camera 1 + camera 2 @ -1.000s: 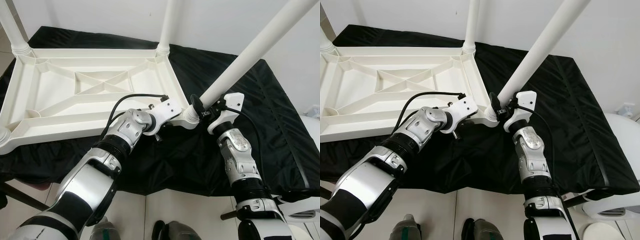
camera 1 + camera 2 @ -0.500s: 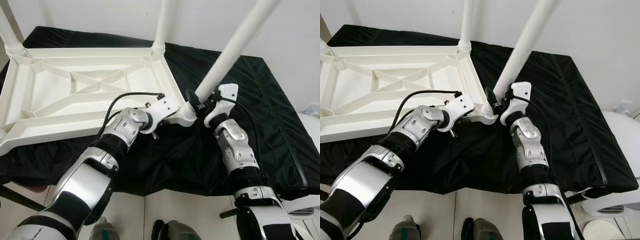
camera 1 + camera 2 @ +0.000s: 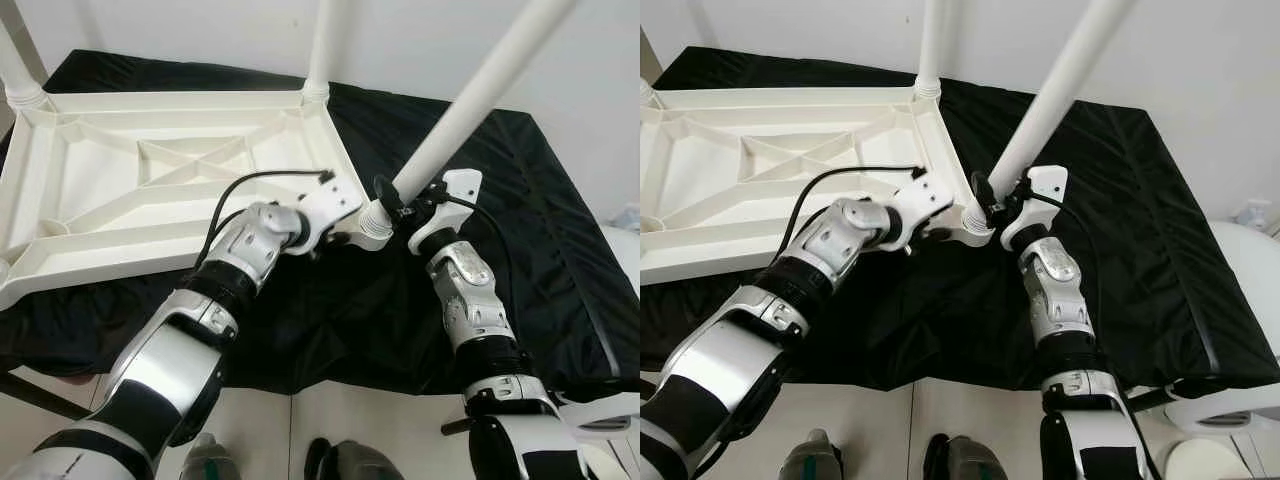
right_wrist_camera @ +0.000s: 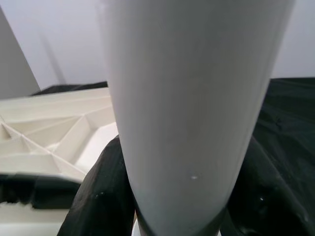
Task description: Building children table
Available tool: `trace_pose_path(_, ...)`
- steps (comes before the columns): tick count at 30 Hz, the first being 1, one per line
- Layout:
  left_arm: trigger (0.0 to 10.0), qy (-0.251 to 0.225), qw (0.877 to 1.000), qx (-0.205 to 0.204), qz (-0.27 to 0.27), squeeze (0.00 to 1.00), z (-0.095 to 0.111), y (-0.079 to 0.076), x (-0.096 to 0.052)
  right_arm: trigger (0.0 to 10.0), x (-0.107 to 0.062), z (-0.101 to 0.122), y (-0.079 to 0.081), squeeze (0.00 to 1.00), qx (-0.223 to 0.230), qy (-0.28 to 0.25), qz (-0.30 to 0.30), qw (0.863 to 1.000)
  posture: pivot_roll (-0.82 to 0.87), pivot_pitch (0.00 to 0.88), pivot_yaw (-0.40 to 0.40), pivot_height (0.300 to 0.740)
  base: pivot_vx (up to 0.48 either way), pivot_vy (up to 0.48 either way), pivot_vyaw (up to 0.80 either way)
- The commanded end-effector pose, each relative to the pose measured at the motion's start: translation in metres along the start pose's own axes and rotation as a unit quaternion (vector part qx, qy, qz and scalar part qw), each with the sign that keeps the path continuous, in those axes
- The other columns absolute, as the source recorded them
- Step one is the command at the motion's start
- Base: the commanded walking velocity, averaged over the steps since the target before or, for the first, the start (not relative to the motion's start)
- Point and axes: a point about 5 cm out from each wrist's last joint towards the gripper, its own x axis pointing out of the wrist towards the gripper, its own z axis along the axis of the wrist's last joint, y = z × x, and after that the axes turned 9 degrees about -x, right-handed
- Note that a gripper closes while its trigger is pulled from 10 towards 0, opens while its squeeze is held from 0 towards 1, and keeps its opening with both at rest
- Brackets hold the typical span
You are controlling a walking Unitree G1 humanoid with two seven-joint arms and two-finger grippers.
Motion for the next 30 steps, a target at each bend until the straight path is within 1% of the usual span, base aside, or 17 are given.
trace_pose_path(1, 10.0, -0.012, 1.000, 0.000, -0.002, 1.00, 0.007, 0.000, 0.000, 10.0, -0.002, -0.005, 0.003, 0.00, 0.017, 0.007, 0.003, 1.000, 0.08, 0.055, -0.099, 0.740, 0.000, 0.000, 0.00)
trace_pose_path(5, 10.0, -0.026, 1.000, 0.002, -0.005, 1.00, 0.014, 0.002, -0.004, 10.0, 0.004, 0.005, -0.001, 0.00, 0.021, -0.009, -0.002, 1.000, 0.09, 0.054, -0.099, 0.740, 0.000, 0.000, 0.00)
trace_pose_path(12, 10.0, -0.037, 0.999, 0.003, -0.007, 1.00, 0.019, 0.001, -0.007, 10.0, 0.009, 0.012, -0.001, 0.00, 0.024, -0.021, 0.001, 0.999, 0.09, 0.055, -0.103, 0.740, 0.000, 0.000, 0.00)
trace_pose_path(15, 10.0, -0.058, 0.998, -0.008, 0.001, 1.00, 0.022, 0.003, -0.013, 10.0, 0.016, 0.025, -0.004, 0.00, 0.019, -0.042, 0.008, 0.999, 0.09, 0.052, -0.107, 0.740, 0.000, 0.000, 0.00)
trace_pose_path(21, 10.0, -0.070, 0.997, -0.014, 0.009, 1.00, 0.024, 0.005, -0.015, 10.0, 0.018, 0.029, -0.007, 0.00, 0.019, -0.048, 0.008, 0.999, 0.09, 0.052, -0.107, 0.740, 0.000, 0.000, 0.00)
trace_pose_path(22, 10.0, -0.083, 0.996, -0.019, 0.021, 0.78, 0.025, 0.008, -0.018, 10.0, 0.019, 0.031, -0.010, 0.00, 0.016, -0.050, 0.006, 0.999, 0.09, 0.049, -0.110, 0.740, 0.000, 0.000, 0.00)
trace_pose_path(23, 10.0, -0.097, 0.994, -0.020, 0.038, 0.00, 0.025, 0.013, -0.024, 10.0, 0.020, 0.033, -0.016, 0.00, 0.009, -0.049, -0.002, 0.999, 0.09, 0.044, -0.113, 0.740, 0.000, 0.000, 0.00)
trace_pose_path(24, 10.0, -0.097, 0.994, -0.020, 0.038, 0.00, 0.025, 0.013, -0.024, 10.0, 0.020, 0.033, -0.016, 0.00, 0.009, -0.049, -0.002, 0.999, 0.09, 0.044, -0.113, 0.740, 0.000, 0.000, 0.00)
trace_pose_path(25, 10.0, -0.108, 0.993, -0.018, 0.052, 0.00, 0.024, 0.017, -0.029, 10.0, 0.019, 0.034, -0.022, 0.00, 0.001, -0.047, -0.008, 0.999, 0.09, 0.044, -0.113, 0.740, 0.000, 0.000, 0.00)
trace_pose_path(28, 10.0, -0.115, 0.991, -0.015, 0.063, 0.00, 0.023, 0.020, -0.033, 10.0, 0.019, 0.035, -0.026, 0.00, -0.003, -0.044, -0.014, 0.999, 0.09, 0.044, -0.113, 0.740, 0.000, 0.000, 0.00)
trace_pose_path(30, 10.0, -0.137, 0.988, -0.012, 0.077, 0.00, 0.024, 0.023, -0.042, 10.0, 0.015, 0.032, -0.033, 0.00, -0.012, -0.034, -0.026, 0.999, 0.09, 0.040, -0.115, 0.740, 0.000, 0.000, 0.00)
